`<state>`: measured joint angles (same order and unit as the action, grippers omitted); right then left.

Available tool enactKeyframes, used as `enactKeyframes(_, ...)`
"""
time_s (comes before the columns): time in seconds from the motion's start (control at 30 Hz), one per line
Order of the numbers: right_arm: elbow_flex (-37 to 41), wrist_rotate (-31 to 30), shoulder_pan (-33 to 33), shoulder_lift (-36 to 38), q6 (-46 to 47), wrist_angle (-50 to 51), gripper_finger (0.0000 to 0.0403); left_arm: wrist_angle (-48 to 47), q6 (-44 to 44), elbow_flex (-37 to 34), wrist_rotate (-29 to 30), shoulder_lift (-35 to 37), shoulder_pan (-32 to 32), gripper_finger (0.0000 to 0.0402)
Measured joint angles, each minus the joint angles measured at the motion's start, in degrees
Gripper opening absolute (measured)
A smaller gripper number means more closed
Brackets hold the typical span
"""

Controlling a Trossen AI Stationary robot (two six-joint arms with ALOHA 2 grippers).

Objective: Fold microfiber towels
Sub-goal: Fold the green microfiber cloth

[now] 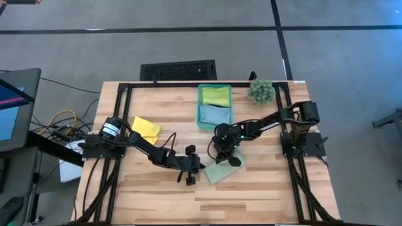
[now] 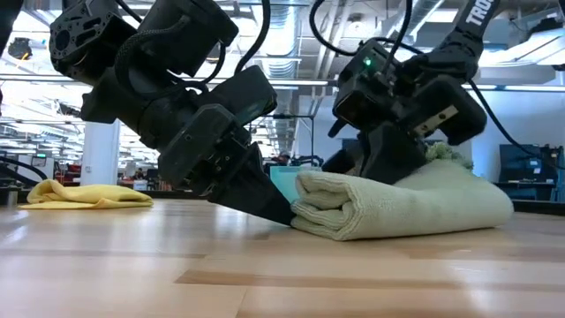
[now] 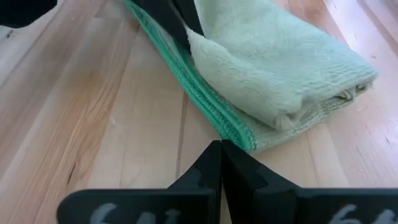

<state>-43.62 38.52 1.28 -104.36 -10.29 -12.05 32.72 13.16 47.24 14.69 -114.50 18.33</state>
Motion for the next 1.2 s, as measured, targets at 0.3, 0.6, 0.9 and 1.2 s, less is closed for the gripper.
enactKeyframes(0.3, -0.1, -4.2, 0.0, -0.1, 1.9, -1.6, 0.0018, 0.1, 0.0, 0.0, 0.0, 0.0, 0.1, 0.0)
enactKeyframes(0.6, -0.1, -4.3, -0.1, -0.1, 2.3, -0.9, 0.0036, -8.9, 1.1, 0.0, 3.6, 7.6, 1.7, 0.0)
enactKeyframes(0.9, -0.1, -4.3, -0.9, -0.1, 0.9, -0.1, 0.0073, -3.9, -4.3, 0.1, 13.6, 13.9, 6.9, 0.0)
enactKeyframes(1.2, -0.1, -4.1, 0.8, -0.1, 0.8, -0.4, 0.0161, 1.7, -6.2, 0.5, 7.8, 5.7, 4.5, 0.0)
